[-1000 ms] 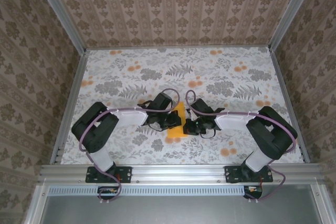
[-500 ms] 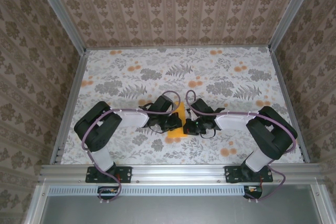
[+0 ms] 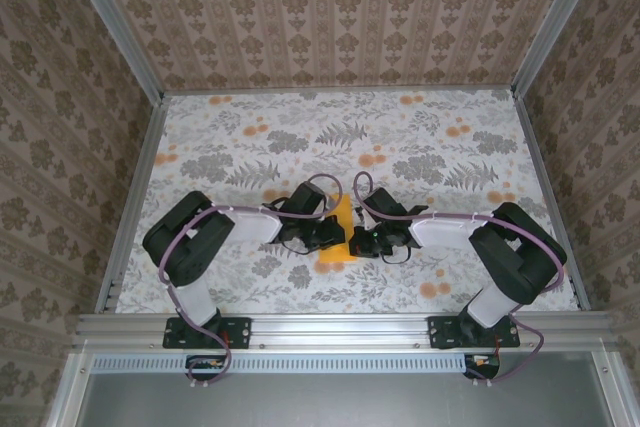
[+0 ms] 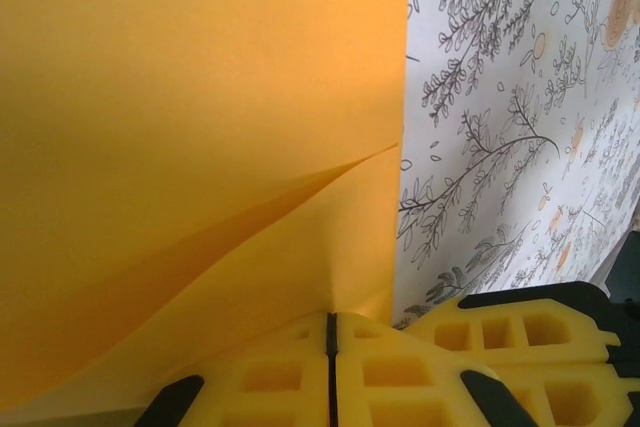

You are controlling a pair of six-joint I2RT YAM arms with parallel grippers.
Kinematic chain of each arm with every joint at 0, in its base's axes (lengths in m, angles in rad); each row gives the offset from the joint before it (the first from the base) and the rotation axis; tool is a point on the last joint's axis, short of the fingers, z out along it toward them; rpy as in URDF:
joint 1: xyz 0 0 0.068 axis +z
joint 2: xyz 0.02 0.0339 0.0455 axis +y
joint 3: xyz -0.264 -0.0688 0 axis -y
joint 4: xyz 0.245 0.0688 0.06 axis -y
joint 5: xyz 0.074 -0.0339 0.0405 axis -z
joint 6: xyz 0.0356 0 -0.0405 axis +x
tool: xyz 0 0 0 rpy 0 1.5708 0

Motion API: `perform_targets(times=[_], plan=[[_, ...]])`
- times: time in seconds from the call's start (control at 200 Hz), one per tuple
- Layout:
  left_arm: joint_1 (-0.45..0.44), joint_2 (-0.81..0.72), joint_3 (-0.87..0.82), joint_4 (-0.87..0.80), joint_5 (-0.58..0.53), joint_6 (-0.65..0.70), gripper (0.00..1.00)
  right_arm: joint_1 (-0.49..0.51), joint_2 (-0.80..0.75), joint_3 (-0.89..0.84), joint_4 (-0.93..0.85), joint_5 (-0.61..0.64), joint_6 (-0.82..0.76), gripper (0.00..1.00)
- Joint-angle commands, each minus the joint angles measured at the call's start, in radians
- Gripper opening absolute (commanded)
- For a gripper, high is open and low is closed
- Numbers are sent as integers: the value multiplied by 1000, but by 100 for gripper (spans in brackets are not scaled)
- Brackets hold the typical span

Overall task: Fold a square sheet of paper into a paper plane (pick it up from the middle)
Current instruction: Fold the triangle a second time at the center of the table.

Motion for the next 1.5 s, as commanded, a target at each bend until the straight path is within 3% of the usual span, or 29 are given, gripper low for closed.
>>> perform_targets(times=[0.0, 0.37, 0.69, 1.12, 1.495], plan=[[53, 14, -41, -63, -73, 103, 11, -11, 41, -67, -218, 114, -37, 3], [225, 16, -71, -81, -71, 201, 11, -14, 53, -87, -233, 124, -46, 3], [249, -60, -10, -194, -109, 261, 11, -13, 22, -57, -220, 94, -38, 4], [98, -197, -12, -173, -177, 169, 10, -12, -81, 122, -124, -41, -15, 10], [34, -108, -35, -60, -108, 102, 8, 12, 20, 150, -67, -56, 14, 8]])
